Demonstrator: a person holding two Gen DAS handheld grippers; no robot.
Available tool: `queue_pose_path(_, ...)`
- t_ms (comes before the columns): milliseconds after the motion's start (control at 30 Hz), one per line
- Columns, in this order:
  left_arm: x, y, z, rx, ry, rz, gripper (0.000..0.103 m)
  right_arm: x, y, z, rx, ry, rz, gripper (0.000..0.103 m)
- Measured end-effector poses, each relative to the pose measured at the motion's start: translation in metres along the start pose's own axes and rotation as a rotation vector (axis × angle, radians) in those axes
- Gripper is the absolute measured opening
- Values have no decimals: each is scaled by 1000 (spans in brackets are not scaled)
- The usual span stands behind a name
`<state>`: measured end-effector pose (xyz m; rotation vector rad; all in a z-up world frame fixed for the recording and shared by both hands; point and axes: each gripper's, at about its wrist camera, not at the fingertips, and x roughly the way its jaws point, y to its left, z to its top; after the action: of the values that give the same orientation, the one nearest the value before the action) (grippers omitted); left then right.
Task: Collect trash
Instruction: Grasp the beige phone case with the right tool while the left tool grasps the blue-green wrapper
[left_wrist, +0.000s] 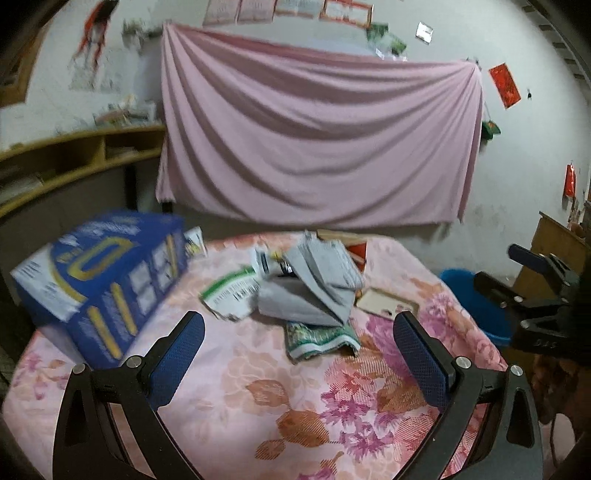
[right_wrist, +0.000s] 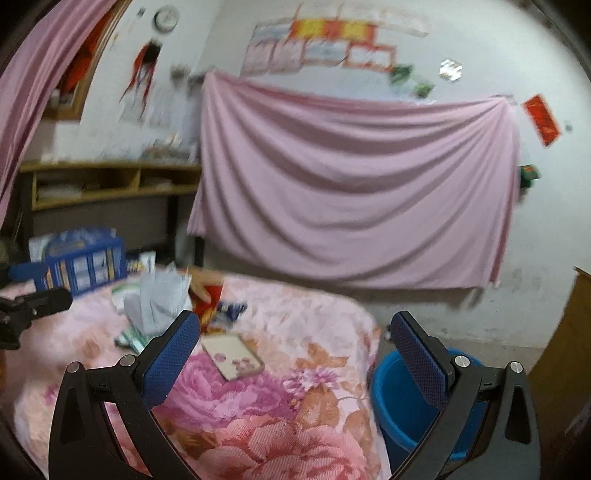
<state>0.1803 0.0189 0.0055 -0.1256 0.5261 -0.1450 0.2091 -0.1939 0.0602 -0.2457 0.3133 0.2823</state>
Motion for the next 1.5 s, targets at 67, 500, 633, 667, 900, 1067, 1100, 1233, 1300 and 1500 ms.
queue_pose_path(67, 14, 1, -1, -6, 53, -26, 90, 17, 0, -1, -29, 61, 42, 103)
queue_pose_path(500, 69, 6, -3, -47, 297, -124, 69, 102, 14, -11, -111, 366, 238, 83)
queue_pose_path(633, 76, 5, 1, -47, 340, -144, 69, 122, 16, -11, -111, 432, 299, 81)
queue_pose_path(667, 78, 4, 1, -47, 359, -144, 68, 126, 16, -11, -110, 446, 312, 81)
queue_pose_path(900, 85, 2, 5, -38, 375, -124, 46, 147, 30, -17, -178, 521, 385, 73)
queue_pose_path(1067, 83, -2, 5, -39, 382, -140, 33, 148, 28, -19, -146, 530, 428, 53)
queue_pose_path(1100, 80, -2, 4, -37, 382, -143, 30, 148, 28, -20, -144, 532, 431, 53)
queue_pose_path(1233, 76, -4, 2, -30, 381, -148, 27, 144, 28, -20, -122, 538, 435, 53)
queue_pose_path(1300, 73, -7, 0, -30, 377, -147, 24, 137, 27, -21, -105, 539, 433, 53)
queue_pose_path(1500, 67, -21, -9, 4, 361, -130, 0, 109, 16, -23, -32, 502, 373, 53)
